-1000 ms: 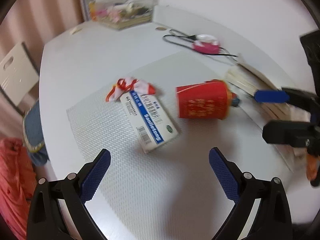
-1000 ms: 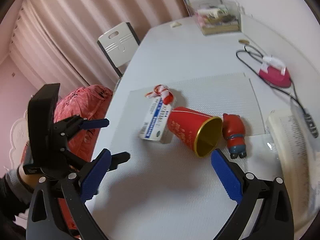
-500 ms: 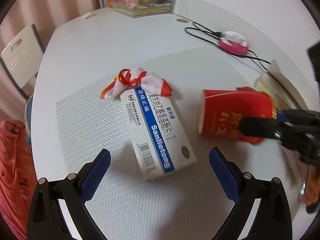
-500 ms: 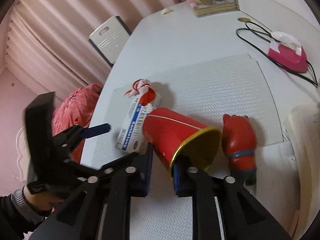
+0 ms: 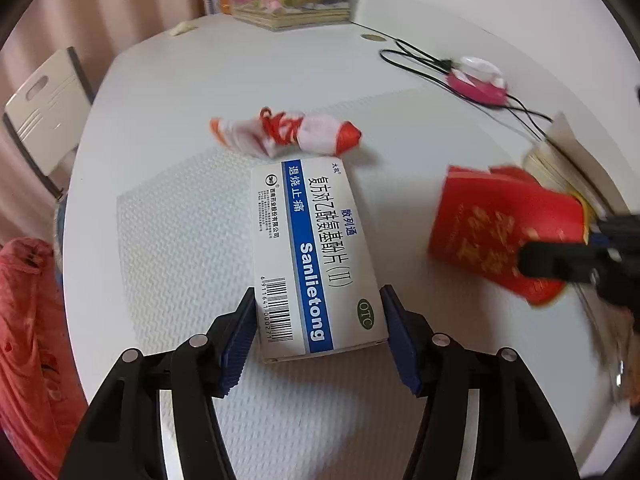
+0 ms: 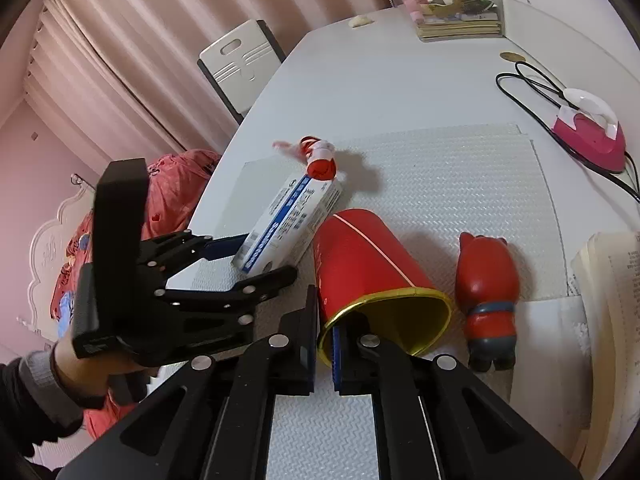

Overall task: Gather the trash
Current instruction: 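Grasp the medicine box with the left tool while the right tool grasps the red paper cup, then carry the medicine box and red cup over the orange bin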

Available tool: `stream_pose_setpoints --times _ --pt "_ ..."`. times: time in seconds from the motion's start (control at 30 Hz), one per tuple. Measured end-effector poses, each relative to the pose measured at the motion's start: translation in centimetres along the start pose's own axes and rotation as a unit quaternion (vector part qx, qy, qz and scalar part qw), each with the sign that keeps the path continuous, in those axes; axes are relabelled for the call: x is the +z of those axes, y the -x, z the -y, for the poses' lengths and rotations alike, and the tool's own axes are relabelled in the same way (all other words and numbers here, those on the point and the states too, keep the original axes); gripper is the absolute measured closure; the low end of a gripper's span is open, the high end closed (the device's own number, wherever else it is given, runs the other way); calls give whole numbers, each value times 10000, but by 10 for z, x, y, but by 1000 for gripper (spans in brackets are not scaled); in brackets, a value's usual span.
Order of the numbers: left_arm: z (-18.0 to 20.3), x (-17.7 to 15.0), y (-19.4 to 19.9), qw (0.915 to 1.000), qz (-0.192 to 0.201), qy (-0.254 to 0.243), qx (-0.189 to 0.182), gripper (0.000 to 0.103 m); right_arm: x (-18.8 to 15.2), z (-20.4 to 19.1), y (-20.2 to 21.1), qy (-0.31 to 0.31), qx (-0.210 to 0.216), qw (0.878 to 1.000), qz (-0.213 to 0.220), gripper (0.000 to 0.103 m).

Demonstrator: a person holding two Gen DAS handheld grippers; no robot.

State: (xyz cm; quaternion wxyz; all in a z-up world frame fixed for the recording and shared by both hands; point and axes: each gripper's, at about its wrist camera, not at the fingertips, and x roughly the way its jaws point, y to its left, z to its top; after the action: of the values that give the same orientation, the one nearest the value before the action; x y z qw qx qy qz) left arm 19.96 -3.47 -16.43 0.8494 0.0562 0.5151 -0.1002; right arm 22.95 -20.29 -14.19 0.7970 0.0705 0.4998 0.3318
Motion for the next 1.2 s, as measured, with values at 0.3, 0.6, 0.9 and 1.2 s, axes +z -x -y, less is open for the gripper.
stream_pose_setpoints --times 0.3,0.6,0.9,1.2 --pt "-4 -40 43 9988 -83 -106 -477 41 -19 -27 18 386 84 9991 -123 98" --pt "7 -88 102 9970 -105 -488 -587 41 -54 -70 51 781 327 9961 -259 99" --pt "2 -118 163 9975 98 -420 -567 41 -76 -113 98 1105 486 9926 -127 99" --pt "-14 -144 209 9988 338 -218 -270 41 -82 -153 117 1405 710 9875 -11 99"
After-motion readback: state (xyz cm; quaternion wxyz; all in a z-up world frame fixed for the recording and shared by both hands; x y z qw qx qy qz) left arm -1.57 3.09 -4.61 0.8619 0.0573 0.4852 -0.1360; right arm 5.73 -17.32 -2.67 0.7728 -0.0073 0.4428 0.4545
